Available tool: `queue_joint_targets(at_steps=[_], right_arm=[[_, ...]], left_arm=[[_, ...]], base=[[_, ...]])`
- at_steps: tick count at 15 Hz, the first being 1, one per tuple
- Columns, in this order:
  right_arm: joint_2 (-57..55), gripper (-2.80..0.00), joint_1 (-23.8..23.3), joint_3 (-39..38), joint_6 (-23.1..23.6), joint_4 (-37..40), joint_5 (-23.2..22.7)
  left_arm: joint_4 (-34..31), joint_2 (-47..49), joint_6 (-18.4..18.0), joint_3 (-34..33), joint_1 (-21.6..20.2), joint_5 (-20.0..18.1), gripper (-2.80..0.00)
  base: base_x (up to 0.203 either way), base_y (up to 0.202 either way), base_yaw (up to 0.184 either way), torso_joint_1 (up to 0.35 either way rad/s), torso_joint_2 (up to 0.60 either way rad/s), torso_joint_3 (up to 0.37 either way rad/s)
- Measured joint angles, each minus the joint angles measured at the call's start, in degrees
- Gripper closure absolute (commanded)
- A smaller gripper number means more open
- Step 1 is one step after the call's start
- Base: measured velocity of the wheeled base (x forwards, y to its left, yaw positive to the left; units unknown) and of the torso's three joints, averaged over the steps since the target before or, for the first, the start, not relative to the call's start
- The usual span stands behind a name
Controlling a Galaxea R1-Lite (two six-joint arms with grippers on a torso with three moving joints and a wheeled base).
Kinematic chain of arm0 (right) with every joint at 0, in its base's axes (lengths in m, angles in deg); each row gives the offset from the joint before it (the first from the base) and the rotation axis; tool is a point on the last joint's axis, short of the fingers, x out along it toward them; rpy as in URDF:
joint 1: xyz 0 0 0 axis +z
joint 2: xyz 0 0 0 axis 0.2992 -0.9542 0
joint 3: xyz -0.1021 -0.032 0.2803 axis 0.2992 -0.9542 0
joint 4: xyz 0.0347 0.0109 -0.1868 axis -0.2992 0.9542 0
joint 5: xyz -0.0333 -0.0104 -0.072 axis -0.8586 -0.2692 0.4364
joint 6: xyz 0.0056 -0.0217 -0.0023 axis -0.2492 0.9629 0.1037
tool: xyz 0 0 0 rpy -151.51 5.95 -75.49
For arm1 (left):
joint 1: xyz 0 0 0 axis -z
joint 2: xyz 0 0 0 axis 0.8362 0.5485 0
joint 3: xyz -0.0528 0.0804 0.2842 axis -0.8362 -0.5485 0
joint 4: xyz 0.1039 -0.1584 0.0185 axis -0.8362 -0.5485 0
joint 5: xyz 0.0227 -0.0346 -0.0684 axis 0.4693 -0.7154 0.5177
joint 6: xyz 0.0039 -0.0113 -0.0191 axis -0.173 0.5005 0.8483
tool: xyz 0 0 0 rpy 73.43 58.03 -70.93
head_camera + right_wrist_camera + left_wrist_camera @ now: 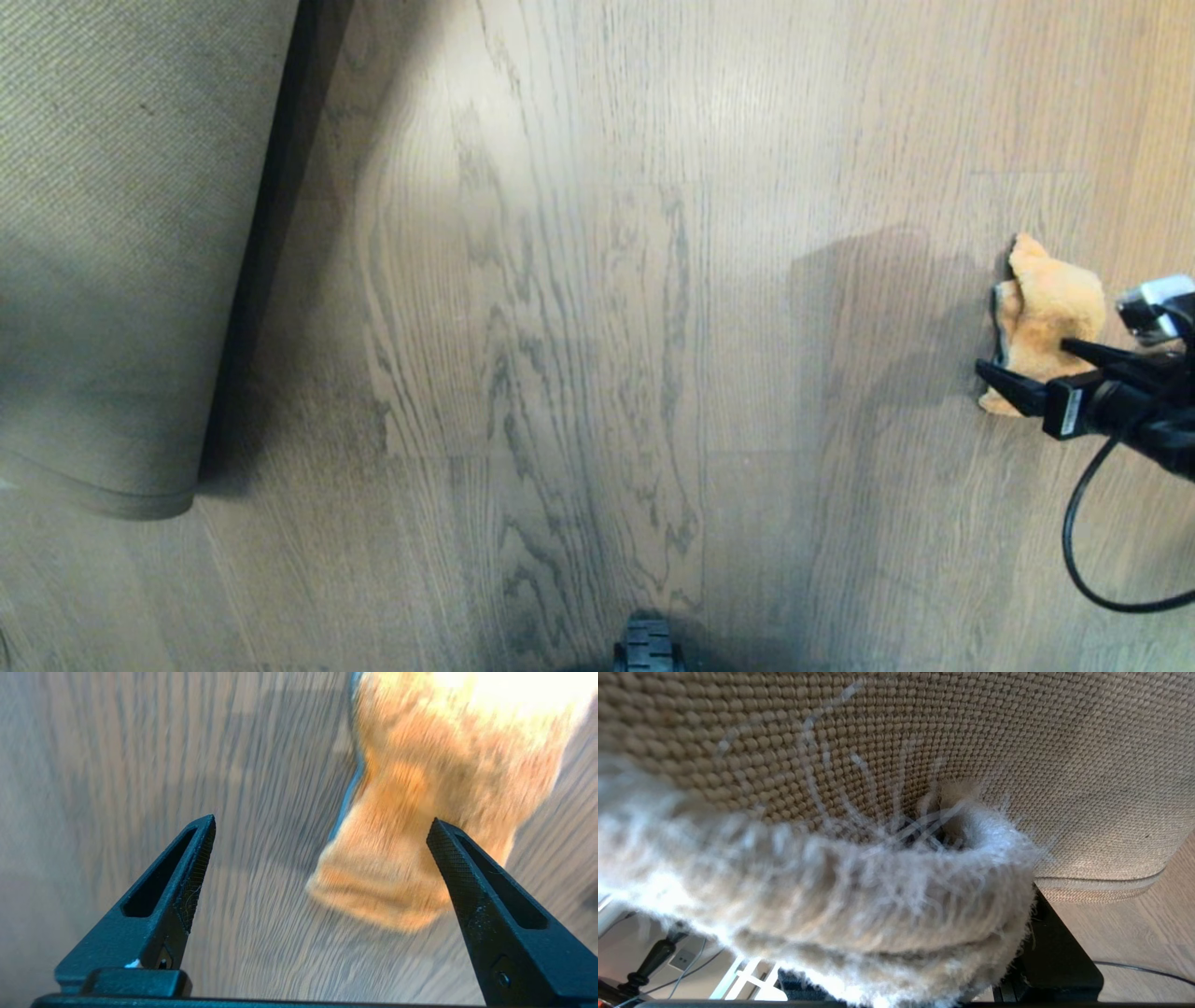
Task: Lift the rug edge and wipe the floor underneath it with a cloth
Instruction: Pick up the rag
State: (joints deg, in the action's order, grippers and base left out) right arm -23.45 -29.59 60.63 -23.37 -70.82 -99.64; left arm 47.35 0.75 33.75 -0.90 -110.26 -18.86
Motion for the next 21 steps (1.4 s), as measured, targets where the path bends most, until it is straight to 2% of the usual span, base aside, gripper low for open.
queue_joint_targets(at_steps=[4,11,21], right_arm=[[-1.36,-2.80,-0.48,2.27,-0.18,-1.51,0.01],[-1.90,-2.80,-4.62,2.84,-0.27,-2.78,-0.02],[-1.84,-2.80,-4.91,1.00,0.21,-2.97,0.17]], left_arm=[[0.04,-0.05,-0.04,-0.26,-0.47,-0.02,0.00],[0.04,-0.05,-0.14,-0.67,-0.62,-0.05,0.00],[0.14,-0.02,-0.15,-1.08,-0.62,-0.06,0.00]], base=[[0.000,0.000,0.000,0.000,0.00,0.000],[0.000,0.000,0.000,0.000,0.00,0.000],[0.000,0.000,0.000,0.000,0.00,0.000]])
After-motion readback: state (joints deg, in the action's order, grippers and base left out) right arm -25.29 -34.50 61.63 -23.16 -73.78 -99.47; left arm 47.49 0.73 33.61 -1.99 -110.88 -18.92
